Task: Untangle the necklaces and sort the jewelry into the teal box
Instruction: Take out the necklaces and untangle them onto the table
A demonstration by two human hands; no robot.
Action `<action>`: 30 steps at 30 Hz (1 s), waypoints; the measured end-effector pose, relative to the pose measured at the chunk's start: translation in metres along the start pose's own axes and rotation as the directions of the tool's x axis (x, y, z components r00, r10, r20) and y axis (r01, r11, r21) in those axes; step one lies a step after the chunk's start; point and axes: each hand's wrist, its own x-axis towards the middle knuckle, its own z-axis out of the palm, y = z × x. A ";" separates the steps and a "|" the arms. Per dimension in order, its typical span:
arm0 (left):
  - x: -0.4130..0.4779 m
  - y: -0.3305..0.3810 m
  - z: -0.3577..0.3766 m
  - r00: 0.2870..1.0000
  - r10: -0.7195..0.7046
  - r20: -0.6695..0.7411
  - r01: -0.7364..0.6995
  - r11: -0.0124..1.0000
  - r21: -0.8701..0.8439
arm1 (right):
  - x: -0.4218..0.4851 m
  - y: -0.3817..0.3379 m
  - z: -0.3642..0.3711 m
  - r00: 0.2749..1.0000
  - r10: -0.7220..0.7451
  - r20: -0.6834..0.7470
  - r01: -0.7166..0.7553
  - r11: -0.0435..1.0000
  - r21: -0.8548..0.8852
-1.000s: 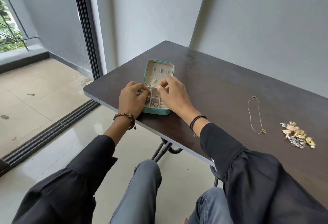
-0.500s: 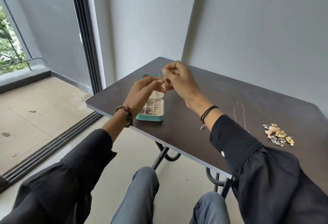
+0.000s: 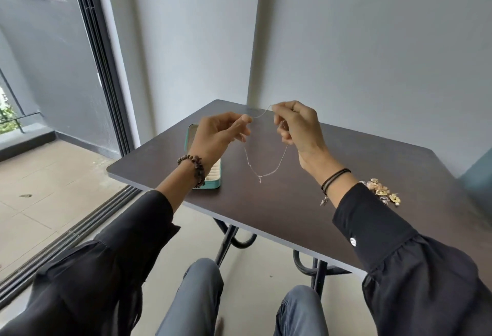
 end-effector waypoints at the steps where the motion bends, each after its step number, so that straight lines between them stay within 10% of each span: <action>1: 0.001 0.003 0.006 1.000 0.005 0.006 -0.005 1.000 0.004 | -0.002 0.001 -0.005 1.000 0.006 -0.006 -0.006 1.000 -0.001; 12: 0.001 0.020 0.054 0.994 0.010 0.112 -0.007 0.999 -0.031 | -0.015 0.013 -0.052 0.998 0.041 -0.043 -0.037 0.995 0.093; 21: 0.005 0.016 0.073 0.976 0.000 0.216 0.003 1.000 -0.011 | -0.029 0.023 -0.063 0.973 0.097 0.211 -0.072 0.990 -0.120; 30: 0.000 -0.008 0.059 0.943 -0.160 0.293 0.168 0.986 -0.002 | -0.023 0.023 -0.069 0.996 0.087 0.004 -0.086 0.987 0.136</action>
